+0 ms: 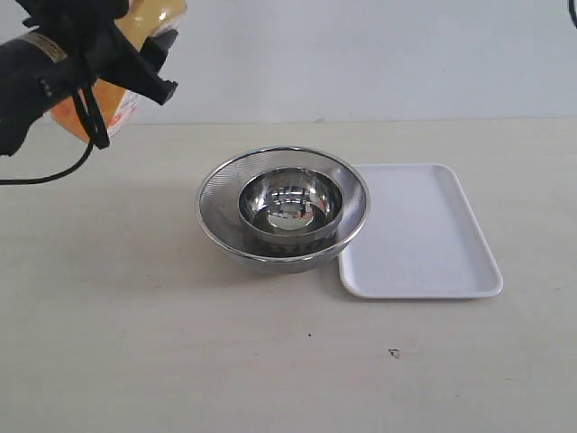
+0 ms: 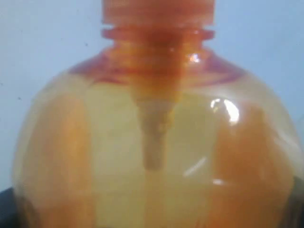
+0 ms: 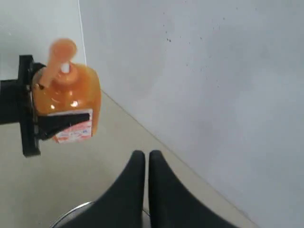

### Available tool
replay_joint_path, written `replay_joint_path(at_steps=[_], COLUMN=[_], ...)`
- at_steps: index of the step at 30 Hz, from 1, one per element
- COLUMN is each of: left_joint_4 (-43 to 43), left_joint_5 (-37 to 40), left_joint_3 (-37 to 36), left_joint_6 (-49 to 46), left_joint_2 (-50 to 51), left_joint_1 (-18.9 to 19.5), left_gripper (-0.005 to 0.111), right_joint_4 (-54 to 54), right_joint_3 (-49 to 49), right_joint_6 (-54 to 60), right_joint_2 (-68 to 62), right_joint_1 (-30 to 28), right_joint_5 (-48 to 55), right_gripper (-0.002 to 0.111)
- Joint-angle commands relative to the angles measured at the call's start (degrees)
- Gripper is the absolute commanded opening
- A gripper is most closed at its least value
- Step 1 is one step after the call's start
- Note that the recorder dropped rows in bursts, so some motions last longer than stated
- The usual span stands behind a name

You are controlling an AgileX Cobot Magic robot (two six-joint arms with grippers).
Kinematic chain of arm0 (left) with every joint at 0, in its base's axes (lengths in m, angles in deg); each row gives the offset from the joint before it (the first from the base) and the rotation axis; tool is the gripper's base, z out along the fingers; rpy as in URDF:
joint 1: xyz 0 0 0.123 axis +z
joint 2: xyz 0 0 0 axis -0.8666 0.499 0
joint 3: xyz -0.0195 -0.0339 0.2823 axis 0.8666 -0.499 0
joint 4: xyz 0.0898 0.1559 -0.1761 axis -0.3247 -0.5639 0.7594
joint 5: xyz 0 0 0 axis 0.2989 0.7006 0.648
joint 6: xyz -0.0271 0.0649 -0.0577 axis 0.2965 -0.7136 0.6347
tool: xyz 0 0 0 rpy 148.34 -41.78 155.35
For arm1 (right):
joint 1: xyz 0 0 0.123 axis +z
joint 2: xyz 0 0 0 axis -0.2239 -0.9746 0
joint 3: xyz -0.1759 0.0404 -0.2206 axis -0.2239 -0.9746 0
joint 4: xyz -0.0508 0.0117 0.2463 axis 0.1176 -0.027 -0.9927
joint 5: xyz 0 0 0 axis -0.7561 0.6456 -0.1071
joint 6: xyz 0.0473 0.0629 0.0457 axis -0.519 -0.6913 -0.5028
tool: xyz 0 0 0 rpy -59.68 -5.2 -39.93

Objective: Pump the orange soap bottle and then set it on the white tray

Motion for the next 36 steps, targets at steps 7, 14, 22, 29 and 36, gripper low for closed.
replay_joint_path(at_steps=[7,14,22,29,36], left_joint_4=[-6.8,-7.0,-3.2,18.0,37.3], left_joint_5=[4.4,4.6,1.5,6.0,7.6], left_joint_3=[5.2,14.3,26.2,39.0,50.0], left_joint_6=[17.6,35.7,30.8,13.3,-3.6], left_joint_2=[-7.3,-0.7,13.2,23.6,32.0], left_joint_1=[-15.7,-23.7,-31.4,-33.8,-33.8], left_gripper=[0.005,0.005,0.005,0.005,0.005], right_joint_4=[0.0,0.0,0.0,0.0,0.0], right_joint_3=[-19.4,-36.7,-48.9,-56.9,-60.5], right_joint_6=[-1.9,-8.9,-14.5,-14.7,-15.0], right_joint_2=[22.5,44.8,57.1,61.5,62.2], right_joint_1=[-9.4,-10.6,-10.6,-10.6,-10.6], right_joint_5=[13.0,27.2,28.4,28.7,31.2], right_gripper=[0.0,0.0,0.0,0.0,0.0])
